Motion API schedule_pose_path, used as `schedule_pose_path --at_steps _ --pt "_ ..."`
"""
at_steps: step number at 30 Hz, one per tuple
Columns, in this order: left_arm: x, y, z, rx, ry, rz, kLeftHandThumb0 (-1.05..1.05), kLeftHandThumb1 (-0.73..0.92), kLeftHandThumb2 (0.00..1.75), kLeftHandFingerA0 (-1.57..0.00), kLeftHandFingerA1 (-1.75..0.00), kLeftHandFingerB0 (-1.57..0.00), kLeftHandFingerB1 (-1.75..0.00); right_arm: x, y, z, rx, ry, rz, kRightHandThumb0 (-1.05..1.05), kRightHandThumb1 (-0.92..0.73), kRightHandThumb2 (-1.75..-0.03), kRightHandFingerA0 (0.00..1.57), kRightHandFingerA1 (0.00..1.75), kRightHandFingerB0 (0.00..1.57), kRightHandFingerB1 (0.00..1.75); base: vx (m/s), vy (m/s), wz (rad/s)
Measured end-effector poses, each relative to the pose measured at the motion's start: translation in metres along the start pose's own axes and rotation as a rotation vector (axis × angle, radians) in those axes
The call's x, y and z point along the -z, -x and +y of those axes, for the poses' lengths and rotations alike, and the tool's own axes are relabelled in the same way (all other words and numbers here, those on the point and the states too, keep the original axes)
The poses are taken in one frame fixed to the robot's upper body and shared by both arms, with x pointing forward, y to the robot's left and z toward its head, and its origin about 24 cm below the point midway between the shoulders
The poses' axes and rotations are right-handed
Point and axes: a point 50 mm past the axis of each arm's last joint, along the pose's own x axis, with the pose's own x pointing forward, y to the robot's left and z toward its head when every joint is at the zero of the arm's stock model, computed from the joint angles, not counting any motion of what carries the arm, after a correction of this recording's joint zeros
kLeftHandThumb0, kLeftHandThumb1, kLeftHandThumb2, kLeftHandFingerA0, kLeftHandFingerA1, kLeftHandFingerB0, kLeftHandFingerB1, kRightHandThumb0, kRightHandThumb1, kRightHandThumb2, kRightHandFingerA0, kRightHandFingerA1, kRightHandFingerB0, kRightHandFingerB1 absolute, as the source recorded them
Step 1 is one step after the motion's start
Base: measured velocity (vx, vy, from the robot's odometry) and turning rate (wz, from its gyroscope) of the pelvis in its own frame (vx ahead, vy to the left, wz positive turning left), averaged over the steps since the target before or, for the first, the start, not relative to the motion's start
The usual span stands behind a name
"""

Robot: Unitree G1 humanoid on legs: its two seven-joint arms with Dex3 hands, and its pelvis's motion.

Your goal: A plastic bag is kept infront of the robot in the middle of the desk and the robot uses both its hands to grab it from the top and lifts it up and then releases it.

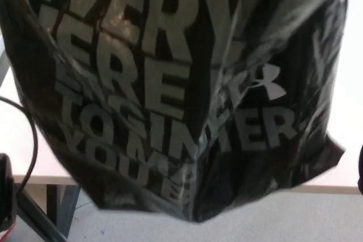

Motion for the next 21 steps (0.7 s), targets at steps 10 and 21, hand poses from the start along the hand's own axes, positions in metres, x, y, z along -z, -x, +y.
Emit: schedule_pose_path --at_steps 10,21 --pt "0.055 0.002 0.005 -0.021 0.039 0.233 -0.28 0.43 0.86 -1.30 -1.41 -1.05 -1.28 0.057 -0.018 -0.054 0.245 0.006 0.227 -0.13 -0.73 -0.62 0.83 1.75 0.68 1.75 0.00 0.000 0.00" --pt "0.094 0.016 0.015 -0.120 -0.116 0.375 -0.26 0.67 0.63 -0.90 -1.55 -0.79 -1.32 0.079 -0.018 -0.092 0.447 0.078 0.274 -0.34 -0.46 -0.86 1.22 1.41 1.01 1.30 0.00 0.000 0.00"
